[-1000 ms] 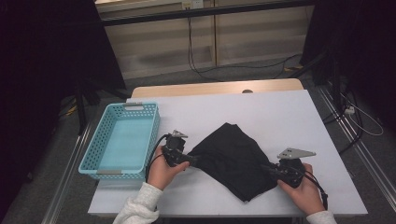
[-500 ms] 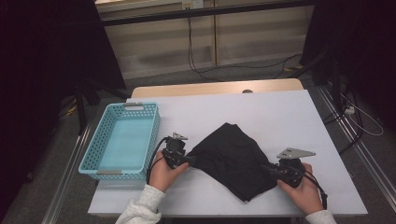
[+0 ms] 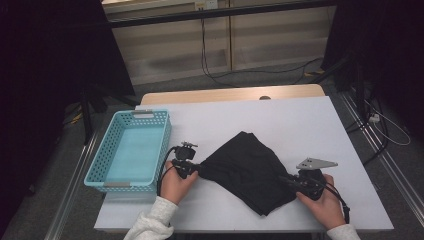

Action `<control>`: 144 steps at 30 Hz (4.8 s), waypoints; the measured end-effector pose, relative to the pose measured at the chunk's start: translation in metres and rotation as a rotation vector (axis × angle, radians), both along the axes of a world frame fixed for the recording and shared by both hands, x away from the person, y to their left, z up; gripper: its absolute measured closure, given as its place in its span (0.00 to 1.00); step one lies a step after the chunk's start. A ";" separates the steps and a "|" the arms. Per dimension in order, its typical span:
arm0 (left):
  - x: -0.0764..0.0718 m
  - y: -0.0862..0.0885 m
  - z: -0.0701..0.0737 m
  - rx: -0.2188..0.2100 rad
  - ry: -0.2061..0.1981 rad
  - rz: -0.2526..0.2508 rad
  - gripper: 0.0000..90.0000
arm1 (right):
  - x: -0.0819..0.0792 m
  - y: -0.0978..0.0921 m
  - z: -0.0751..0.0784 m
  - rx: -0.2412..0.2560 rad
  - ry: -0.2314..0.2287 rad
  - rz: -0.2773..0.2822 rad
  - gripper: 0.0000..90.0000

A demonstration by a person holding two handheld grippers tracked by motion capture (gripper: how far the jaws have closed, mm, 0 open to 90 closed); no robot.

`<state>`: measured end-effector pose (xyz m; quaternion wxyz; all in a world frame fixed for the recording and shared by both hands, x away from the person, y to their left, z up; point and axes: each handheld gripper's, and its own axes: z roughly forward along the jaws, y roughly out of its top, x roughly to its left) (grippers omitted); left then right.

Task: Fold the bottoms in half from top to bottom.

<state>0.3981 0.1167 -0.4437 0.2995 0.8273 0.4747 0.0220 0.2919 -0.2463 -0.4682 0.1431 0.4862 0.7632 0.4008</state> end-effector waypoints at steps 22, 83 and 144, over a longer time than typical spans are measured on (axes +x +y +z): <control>0.030 0.023 0.027 -0.050 -0.006 0.082 0.86 | -0.006 0.018 0.003 0.006 0.008 -0.044 0.90; 0.060 0.015 0.060 0.140 0.222 -0.076 0.97 | -0.017 0.028 0.008 0.008 -0.051 -0.081 0.90; 0.086 -0.001 0.170 0.474 0.268 -0.194 0.97 | -0.017 0.064 0.038 0.088 -0.215 -0.043 0.91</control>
